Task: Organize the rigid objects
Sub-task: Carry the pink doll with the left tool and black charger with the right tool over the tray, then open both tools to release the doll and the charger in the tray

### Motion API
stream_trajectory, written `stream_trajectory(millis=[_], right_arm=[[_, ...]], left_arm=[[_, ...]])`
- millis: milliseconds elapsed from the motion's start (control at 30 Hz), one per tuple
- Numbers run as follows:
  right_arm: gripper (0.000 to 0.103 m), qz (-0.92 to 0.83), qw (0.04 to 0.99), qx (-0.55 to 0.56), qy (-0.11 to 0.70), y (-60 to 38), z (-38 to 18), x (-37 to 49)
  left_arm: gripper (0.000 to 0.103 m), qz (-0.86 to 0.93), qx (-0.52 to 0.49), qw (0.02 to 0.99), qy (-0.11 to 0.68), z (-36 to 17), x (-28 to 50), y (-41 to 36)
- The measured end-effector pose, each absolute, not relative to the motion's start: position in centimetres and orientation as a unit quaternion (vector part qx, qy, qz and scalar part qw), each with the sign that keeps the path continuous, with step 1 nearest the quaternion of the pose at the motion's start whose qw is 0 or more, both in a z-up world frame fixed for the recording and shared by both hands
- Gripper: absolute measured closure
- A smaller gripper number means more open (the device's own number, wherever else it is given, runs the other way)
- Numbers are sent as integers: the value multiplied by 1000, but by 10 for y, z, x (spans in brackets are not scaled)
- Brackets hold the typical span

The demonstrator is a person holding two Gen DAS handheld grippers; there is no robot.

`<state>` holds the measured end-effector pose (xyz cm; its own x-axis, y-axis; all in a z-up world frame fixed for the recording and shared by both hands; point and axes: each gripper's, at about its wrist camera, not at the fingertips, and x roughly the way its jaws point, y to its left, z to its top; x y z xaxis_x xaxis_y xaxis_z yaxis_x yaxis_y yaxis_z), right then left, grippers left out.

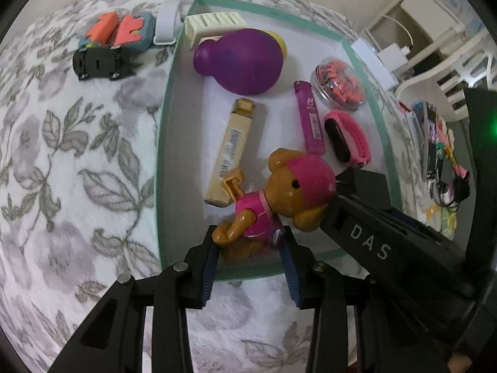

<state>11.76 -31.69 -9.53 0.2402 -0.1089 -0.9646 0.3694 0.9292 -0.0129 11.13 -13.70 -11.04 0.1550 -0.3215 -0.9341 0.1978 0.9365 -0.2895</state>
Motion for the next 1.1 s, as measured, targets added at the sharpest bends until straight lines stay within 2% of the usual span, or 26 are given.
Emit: stream_trajectory(millis=[467, 667, 733, 1100], right_arm=[[32, -155, 774, 115, 603, -315, -105, 112], [31, -159, 770, 124, 605, -318, -107, 115], [31, -160, 769, 128, 606, -320, -106, 115], [31, -162, 790, 114, 580, -317, -78, 116]], left_arm=[[63, -170, -30, 761, 625, -112, 111, -146], [59, -173, -29, 759, 627, -111, 110, -147], [51, -171, -31, 760, 627, -111, 110, -148], [50, -167, -30, 786, 595, -89, 108, -136]])
